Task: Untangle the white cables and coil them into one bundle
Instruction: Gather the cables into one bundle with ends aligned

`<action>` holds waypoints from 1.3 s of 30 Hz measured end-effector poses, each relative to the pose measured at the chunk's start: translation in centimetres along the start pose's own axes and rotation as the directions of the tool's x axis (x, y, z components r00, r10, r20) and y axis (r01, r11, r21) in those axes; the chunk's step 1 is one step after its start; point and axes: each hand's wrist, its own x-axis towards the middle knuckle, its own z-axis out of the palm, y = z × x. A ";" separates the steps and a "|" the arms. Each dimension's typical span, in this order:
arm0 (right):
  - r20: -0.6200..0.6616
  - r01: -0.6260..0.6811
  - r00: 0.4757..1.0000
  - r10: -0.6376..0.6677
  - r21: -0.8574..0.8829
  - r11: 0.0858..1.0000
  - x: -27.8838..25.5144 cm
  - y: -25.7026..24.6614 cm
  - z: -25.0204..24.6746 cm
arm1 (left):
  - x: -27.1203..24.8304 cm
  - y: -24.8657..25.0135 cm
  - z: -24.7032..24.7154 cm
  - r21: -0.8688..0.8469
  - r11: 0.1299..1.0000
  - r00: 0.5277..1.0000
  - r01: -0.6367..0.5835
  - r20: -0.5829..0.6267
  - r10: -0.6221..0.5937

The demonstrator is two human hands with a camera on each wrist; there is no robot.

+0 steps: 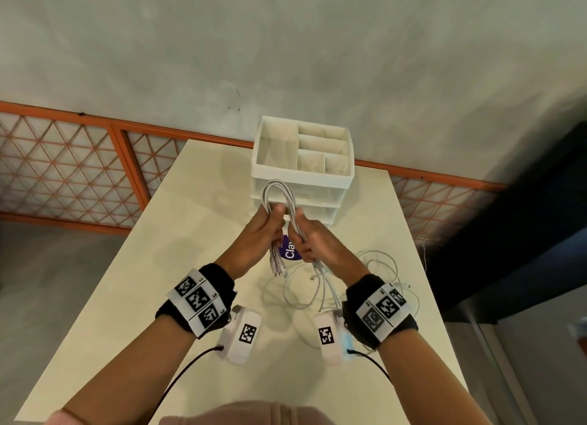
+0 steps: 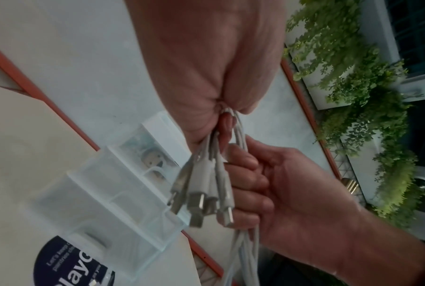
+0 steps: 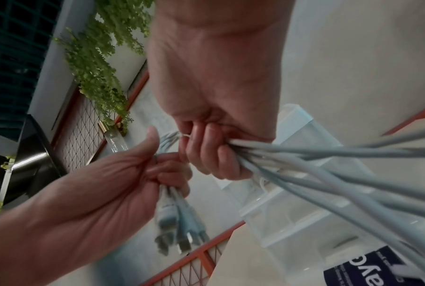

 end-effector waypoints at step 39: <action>0.164 0.257 0.966 -0.202 -0.488 0.834 -1.9 -2.9 -5.3 | 1.6 0.9 -5.2 -0.072 0.981 0.962 -0.178 -0.225 0.157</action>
